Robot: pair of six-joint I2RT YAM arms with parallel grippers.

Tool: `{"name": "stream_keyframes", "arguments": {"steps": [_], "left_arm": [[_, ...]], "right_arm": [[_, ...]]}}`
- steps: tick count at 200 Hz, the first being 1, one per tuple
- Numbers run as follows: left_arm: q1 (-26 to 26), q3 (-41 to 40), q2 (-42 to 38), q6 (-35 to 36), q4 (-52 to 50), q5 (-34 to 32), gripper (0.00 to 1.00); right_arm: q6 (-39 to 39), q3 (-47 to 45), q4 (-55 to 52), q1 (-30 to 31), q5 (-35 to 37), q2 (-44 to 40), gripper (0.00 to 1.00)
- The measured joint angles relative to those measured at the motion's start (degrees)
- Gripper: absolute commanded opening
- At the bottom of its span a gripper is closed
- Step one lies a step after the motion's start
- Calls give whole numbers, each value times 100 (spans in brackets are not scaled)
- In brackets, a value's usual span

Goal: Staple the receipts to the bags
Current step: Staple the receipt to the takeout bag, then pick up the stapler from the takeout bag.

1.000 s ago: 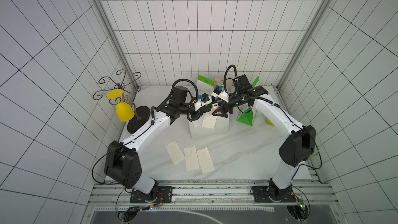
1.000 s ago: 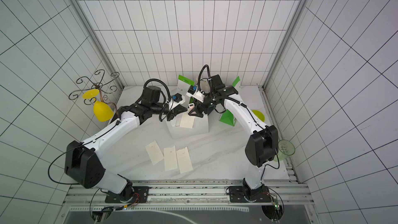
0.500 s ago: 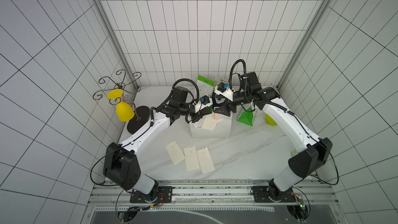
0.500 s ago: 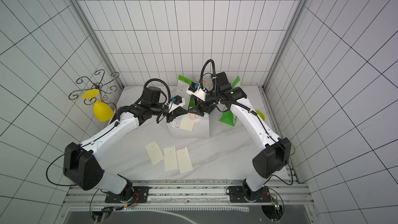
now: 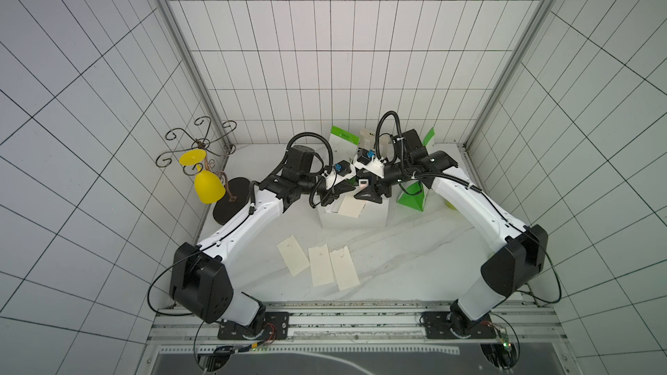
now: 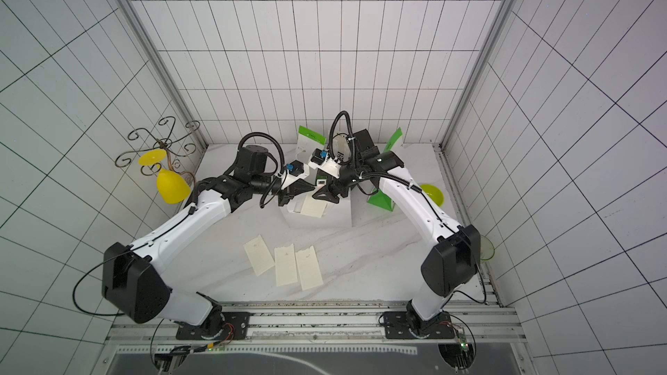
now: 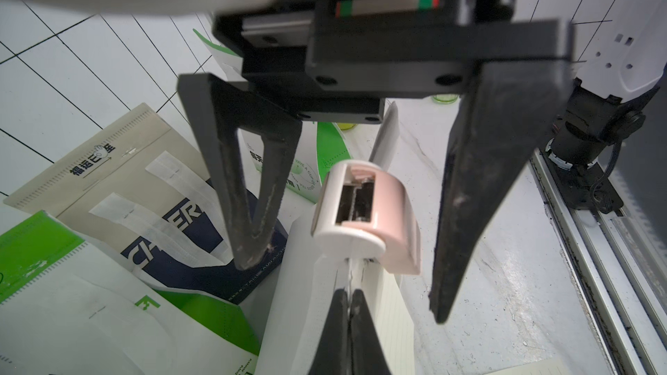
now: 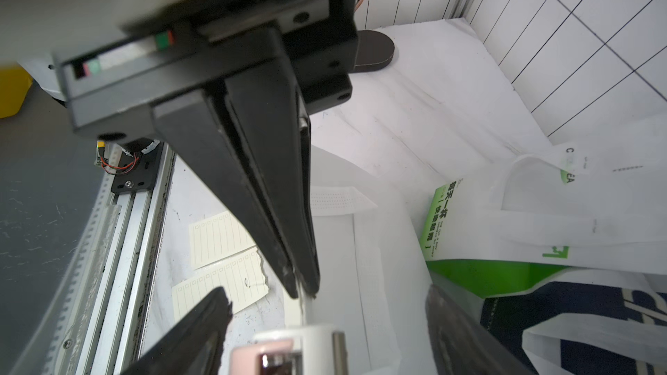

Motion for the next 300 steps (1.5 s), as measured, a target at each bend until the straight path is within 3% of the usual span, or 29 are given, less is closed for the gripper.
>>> {"name": "stream_keyframes", "arguments": {"steps": [42,65,77,92,114,147,151,157,163,200,272,300], "left_arm": [[31,-17,-61,-50,20,42,0],[31,-42,-122,-85,79,39,0],[33,-42,-129,-105,92,37,0],[52,-44,-129,-127,107,33,0],[74,-50,-129,-173,138,35,0],[72,-72,-129,-216,190,39,0],[74,-76,-129,-219,205,39,0],[74,-76,-129,-227,216,37,0],[74,-81,-131,-240,232,37,0],[103,-229,-236,-396,398,-35,0],[28,-610,-623,-1261,1158,-522,0],[-170,-835,-706,-1674,1556,-1069,0]], "right_arm": [[-13,-142,24,-13,61,0,76],[-31,-142,22,-15,46,0,65],[-52,-142,17,-13,-2,0,49],[-92,-142,17,-13,-52,0,20],[-52,-142,22,-24,-55,7,0],[-52,-142,28,-48,-109,22,0],[-52,-142,31,-50,-116,22,11],[-33,-142,39,-52,-118,22,39],[20,-142,55,-52,-116,22,53],[505,-291,632,-127,0,-72,73],[2481,-2286,3661,-210,382,-2111,74],[3348,-2754,4653,28,1163,-2540,70]]}}
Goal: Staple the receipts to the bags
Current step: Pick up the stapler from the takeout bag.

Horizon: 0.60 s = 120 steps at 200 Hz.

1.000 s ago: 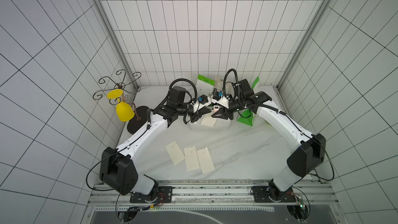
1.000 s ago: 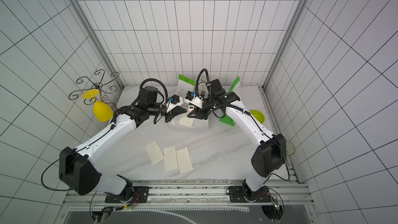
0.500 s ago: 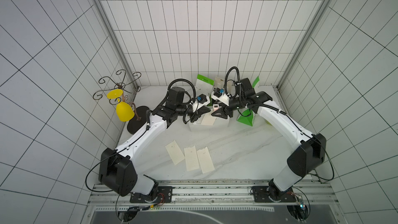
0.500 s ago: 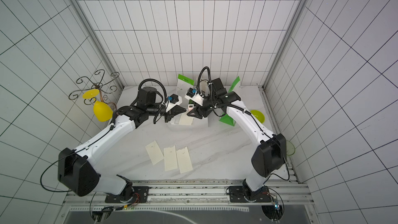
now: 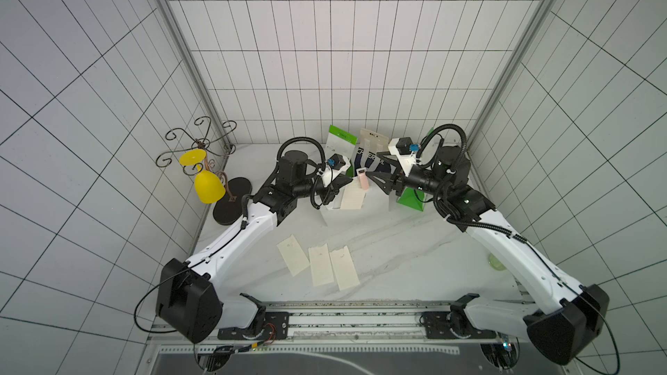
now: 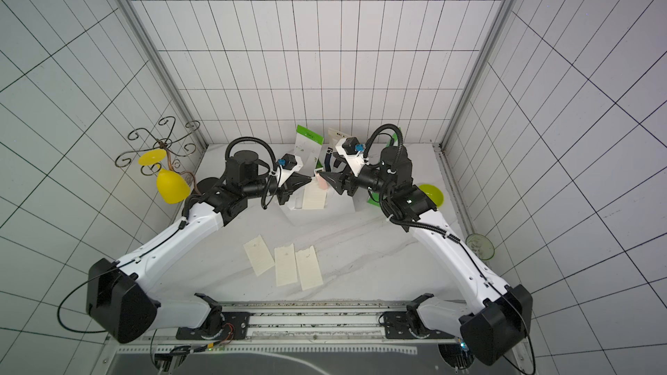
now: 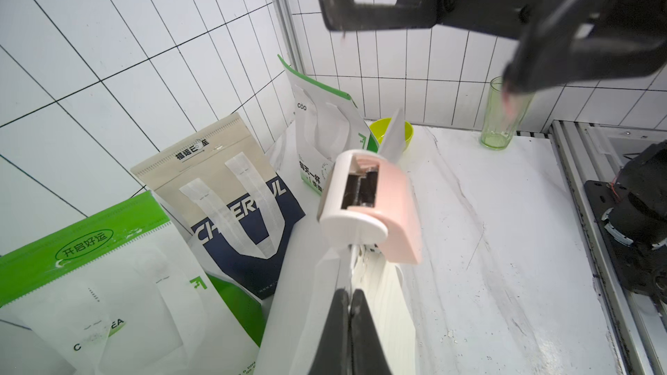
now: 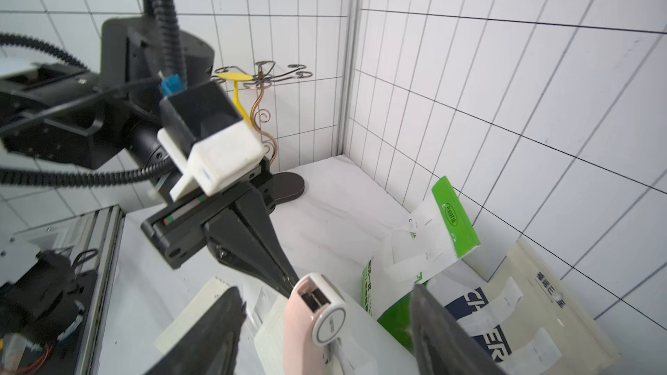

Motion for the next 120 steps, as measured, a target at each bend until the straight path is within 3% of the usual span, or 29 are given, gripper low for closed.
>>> {"name": "stream_keyframes", "arguments": {"steps": [23,56,120], "left_arm": [[-133,-96,-66,-269,175,-417,0],[-229,-101,-160,-476,258,-804,0],[-437,-101,-192,-507,195,-1038,0]], "right_arm": [[450,-354,417,472,1078,-157,67],[693,-483,568,846,2085,-90,63],[688,-496,671,1137,2675,339,56]]}}
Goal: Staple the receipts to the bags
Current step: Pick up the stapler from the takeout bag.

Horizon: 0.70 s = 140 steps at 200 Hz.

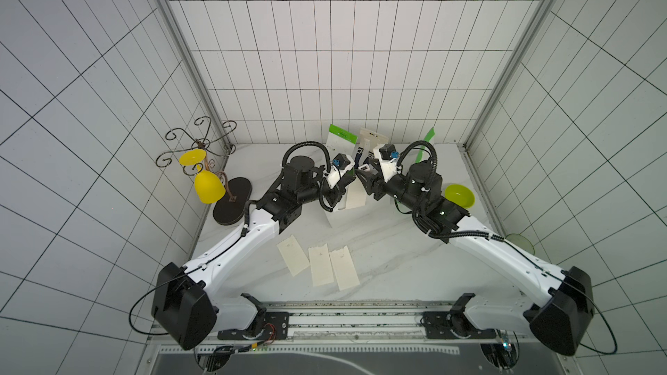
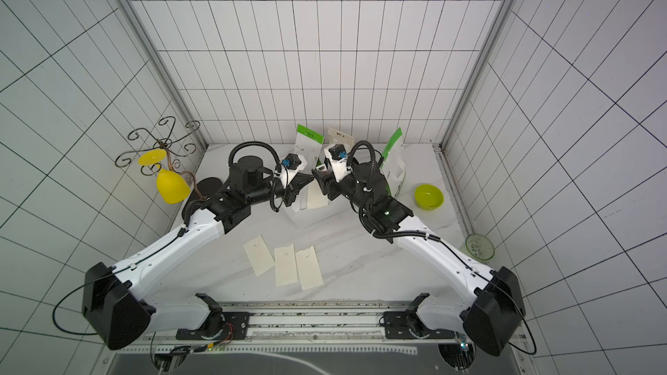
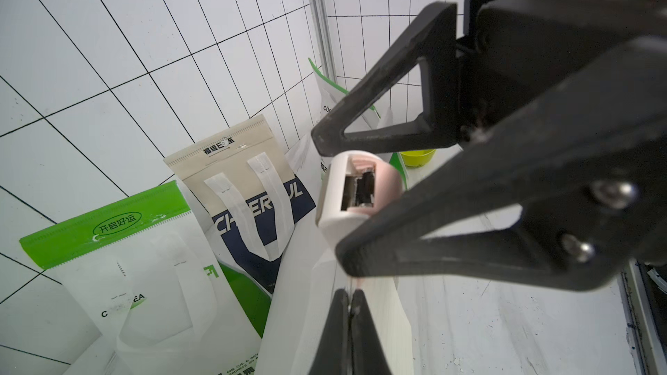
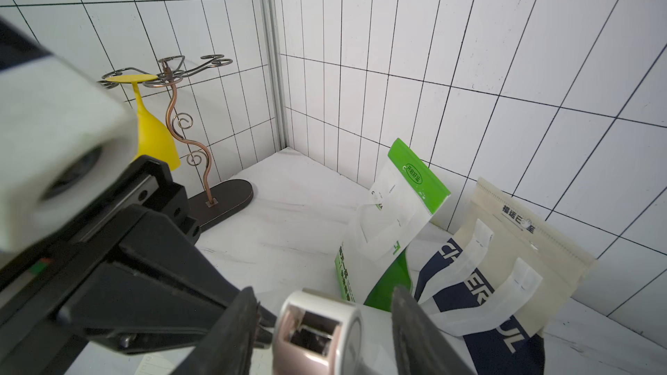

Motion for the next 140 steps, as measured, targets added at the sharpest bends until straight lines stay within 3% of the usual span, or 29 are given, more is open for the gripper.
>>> {"name": "stream_keyframes", "arguments": {"steps": [68,88,140], "left_arm": [[-11,2,0,7,-175,-42,0],[-11,68,13,4,-284,-74,0],[-11,210,66,-44,-297,-201,0]], "right_arm": [[-155,0,61,190,442,190,6],[-144,0,120,236,664,210,0],[199,2,544,271,1692,175,0]]}}
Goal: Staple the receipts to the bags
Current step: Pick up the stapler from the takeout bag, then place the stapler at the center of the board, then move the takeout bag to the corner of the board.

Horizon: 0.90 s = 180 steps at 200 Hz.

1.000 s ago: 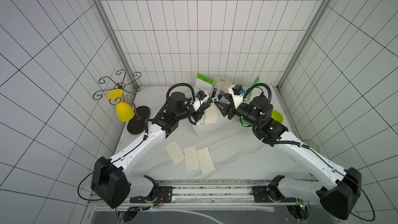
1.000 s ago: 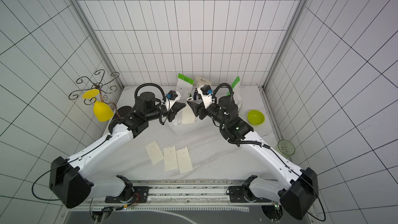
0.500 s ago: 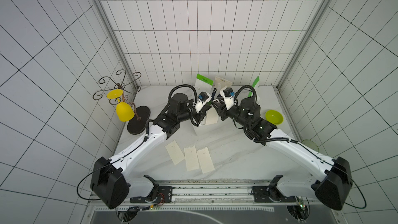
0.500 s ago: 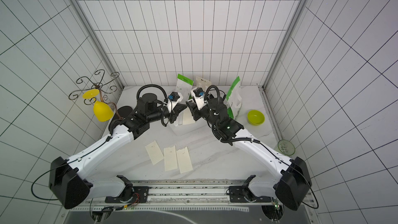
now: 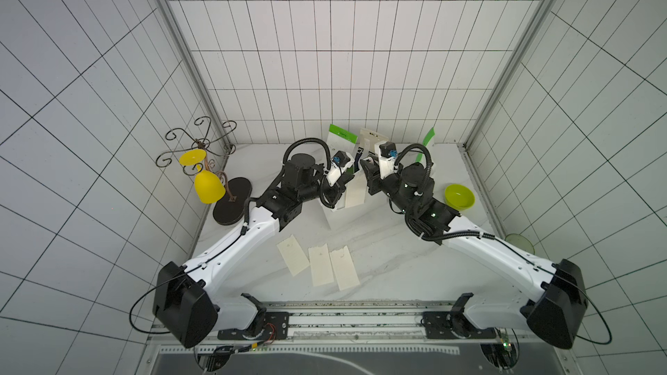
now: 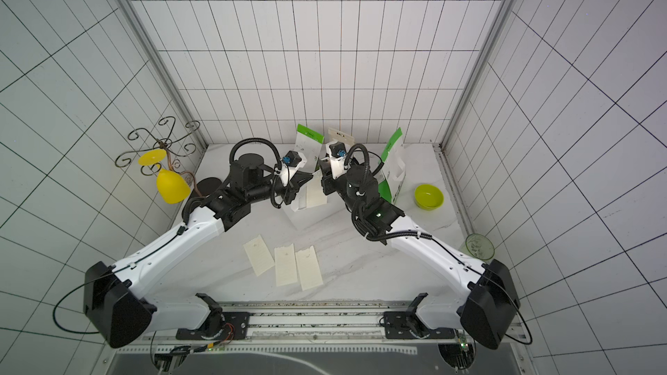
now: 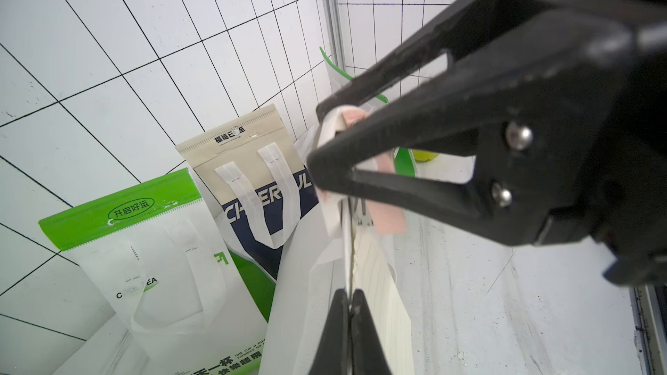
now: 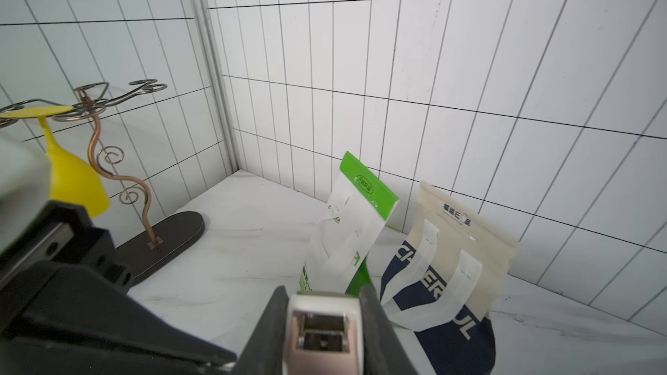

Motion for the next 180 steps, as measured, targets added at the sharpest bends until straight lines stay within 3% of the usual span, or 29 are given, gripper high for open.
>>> {"name": "stream_keyframes", "arguments": {"steps": [68,109,142,180], "left_arm": [[4,-37,-63,-269,-177,-699,0],[0,-317,-1025,-476,-695,-1244,0],[70,-280,-1408,-603,-1054,-1987,0],[654,-280,-1244,-831,-1322,-3053,0]], "right_arm": [[321,-55,66,-195,295,-726,0],[503,-485,50,-485,365,-1182,0],[645,-651,-48,-669,326,-1189,0],[765,-667,-72,-739,260,-1200,0]]}}
